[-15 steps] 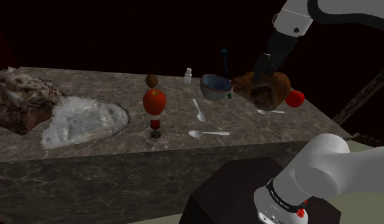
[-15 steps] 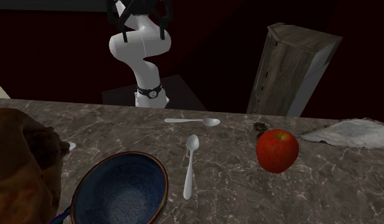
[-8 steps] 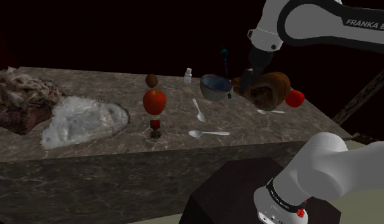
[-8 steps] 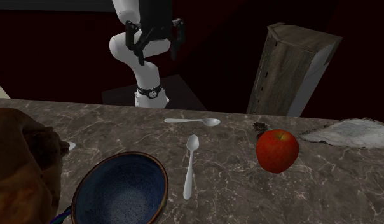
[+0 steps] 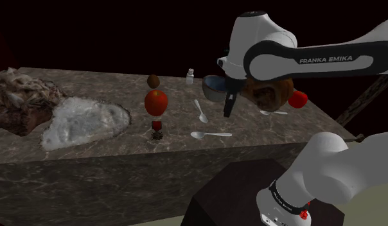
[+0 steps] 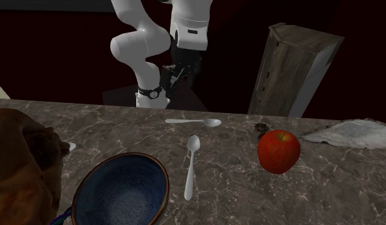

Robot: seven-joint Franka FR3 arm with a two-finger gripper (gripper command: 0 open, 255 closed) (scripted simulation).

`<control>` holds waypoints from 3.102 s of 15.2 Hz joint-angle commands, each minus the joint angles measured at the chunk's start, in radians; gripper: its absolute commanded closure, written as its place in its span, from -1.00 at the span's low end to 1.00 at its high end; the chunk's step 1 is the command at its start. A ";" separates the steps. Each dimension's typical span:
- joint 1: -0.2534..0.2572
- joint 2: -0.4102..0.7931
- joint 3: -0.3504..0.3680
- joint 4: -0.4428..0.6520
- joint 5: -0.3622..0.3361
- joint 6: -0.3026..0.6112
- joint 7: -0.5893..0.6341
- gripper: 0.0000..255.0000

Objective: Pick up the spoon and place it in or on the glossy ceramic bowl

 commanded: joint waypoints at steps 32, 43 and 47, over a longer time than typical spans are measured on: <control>0.068 0.229 0.032 -0.156 -0.098 0.322 -0.132 1.00; 0.079 0.130 0.031 -0.078 -0.068 0.150 -0.176 1.00; 0.081 0.104 0.031 -0.043 -0.061 0.089 -0.190 1.00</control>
